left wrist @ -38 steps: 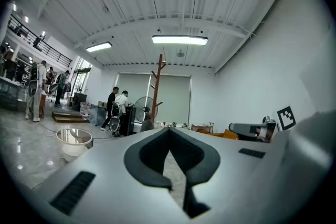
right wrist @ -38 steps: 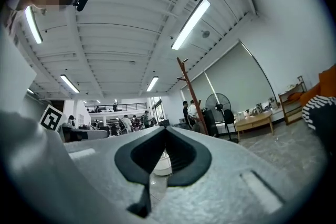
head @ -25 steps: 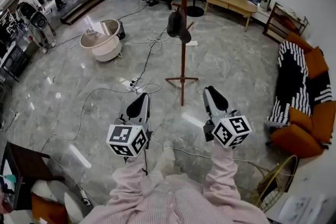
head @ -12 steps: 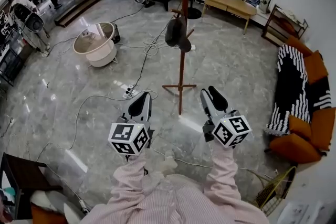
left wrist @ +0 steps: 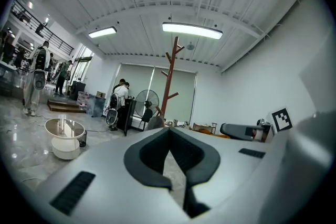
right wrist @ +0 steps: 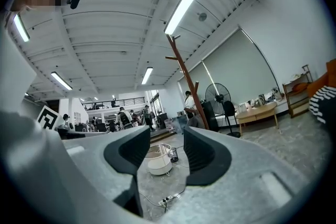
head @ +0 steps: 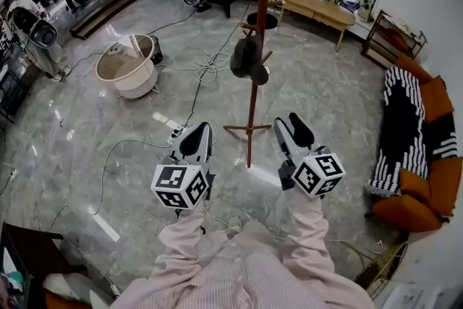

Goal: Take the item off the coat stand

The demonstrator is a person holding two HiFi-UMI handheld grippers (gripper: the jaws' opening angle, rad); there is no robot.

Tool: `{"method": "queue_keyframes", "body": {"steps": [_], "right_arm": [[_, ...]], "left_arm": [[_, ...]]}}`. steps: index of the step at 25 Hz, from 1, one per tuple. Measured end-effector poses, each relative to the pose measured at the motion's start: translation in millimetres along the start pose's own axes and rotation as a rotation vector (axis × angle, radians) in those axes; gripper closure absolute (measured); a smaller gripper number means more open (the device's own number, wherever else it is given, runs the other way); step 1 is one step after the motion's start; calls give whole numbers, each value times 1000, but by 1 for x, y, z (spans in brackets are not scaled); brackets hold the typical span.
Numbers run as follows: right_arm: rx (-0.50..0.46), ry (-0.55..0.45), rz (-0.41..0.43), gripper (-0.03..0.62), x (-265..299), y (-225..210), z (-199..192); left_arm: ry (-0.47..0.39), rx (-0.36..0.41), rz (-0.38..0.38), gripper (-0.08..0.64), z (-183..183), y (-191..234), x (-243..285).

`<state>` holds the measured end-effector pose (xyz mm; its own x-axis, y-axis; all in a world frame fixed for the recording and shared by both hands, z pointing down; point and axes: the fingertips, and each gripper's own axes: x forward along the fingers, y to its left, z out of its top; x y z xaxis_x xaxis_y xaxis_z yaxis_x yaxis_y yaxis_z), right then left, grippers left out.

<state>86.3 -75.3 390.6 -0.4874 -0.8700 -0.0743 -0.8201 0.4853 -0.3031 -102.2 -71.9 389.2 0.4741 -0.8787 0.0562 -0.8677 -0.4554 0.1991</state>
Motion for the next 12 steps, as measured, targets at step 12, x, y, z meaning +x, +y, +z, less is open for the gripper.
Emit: {"method": "queue_keyframes", "body": {"steps": [12], "right_arm": [[-19,39,14,380,78,-32,-16]], "left_arm": [[51,-13,26,558,-13,37,61]]}}
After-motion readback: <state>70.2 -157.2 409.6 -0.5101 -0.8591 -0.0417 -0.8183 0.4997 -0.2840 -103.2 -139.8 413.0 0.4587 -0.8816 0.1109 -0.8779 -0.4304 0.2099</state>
